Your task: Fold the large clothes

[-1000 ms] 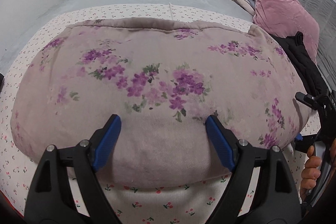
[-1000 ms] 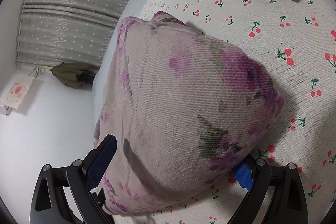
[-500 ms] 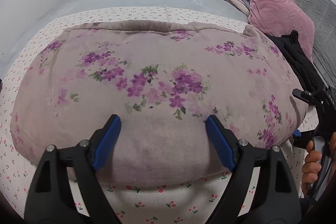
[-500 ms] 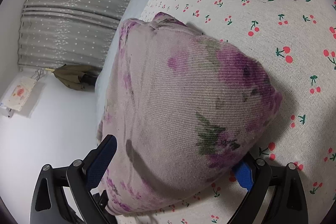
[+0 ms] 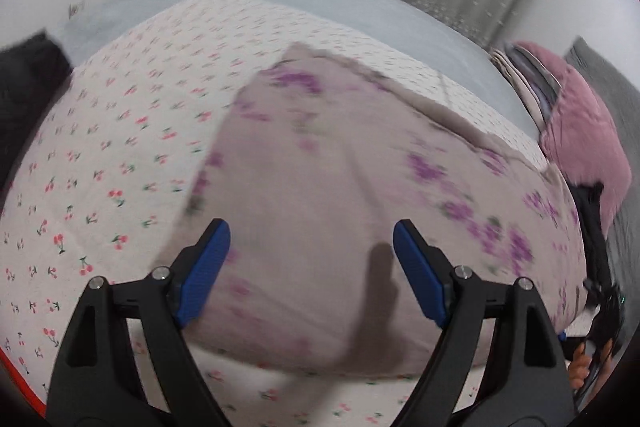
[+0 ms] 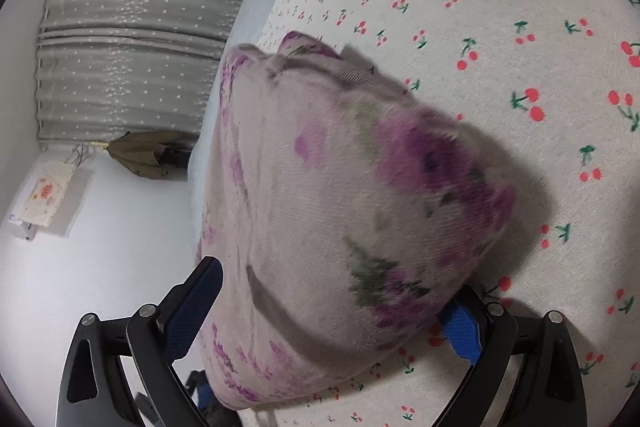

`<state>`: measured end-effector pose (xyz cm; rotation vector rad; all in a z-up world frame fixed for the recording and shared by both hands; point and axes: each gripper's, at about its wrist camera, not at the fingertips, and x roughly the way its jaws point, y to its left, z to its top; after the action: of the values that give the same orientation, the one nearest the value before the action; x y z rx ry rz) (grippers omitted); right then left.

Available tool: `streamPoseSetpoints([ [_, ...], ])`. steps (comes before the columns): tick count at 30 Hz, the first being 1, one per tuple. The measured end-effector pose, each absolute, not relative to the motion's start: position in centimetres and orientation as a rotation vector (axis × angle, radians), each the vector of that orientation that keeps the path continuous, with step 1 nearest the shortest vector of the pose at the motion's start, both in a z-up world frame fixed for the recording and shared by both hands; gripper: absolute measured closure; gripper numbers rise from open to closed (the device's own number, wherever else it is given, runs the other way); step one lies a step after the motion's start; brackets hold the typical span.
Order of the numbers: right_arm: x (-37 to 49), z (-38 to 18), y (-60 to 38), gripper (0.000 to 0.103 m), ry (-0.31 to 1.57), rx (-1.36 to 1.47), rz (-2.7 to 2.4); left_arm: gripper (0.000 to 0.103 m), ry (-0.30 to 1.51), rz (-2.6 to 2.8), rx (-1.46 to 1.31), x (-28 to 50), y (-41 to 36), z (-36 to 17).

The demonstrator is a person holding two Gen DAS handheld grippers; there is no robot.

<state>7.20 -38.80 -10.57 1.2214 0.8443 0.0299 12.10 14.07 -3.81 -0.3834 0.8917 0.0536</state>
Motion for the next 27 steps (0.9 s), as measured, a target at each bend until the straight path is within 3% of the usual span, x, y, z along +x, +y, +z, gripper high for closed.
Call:
streamPoseSetpoints([
  [5,7.8,-10.8,-41.0,0.003,0.836,1.262,0.013,0.019,0.949,0.109,-0.309,12.9,16.6,-5.1],
  [10,10.6,-10.4,-40.3,0.003,0.882,1.163,0.016,0.019,0.978,0.026,-0.545,14.2,19.2,-7.3],
  [13,12.5,-10.0,-39.5,0.003,0.898,1.066,0.017,0.011,1.025,-0.013,-0.589,15.8,19.0,-9.2],
  [16,13.0,-9.9,-39.0,0.005,0.893,1.003,0.013,0.01,1.014,-0.027,-0.643,15.8,18.9,-9.8],
  [18,13.0,-9.3,-38.6,0.033,0.882,0.952,-0.006,0.026,0.991,-0.035,-0.649,15.7,18.6,-9.6],
  [20,12.7,-8.0,-37.7,0.047,0.848,0.885,-0.005,0.055,0.967,-0.026,-0.63,15.4,18.0,-8.8],
  [22,12.2,-5.2,-36.2,0.055,0.795,0.749,-0.015,0.07,0.933,-0.024,-0.654,15.1,18.3,-7.7],
  [27,8.6,1.6,-32.2,0.062,0.616,0.559,0.034,0.078,0.822,-0.047,-0.673,12.8,18.6,-3.5],
])
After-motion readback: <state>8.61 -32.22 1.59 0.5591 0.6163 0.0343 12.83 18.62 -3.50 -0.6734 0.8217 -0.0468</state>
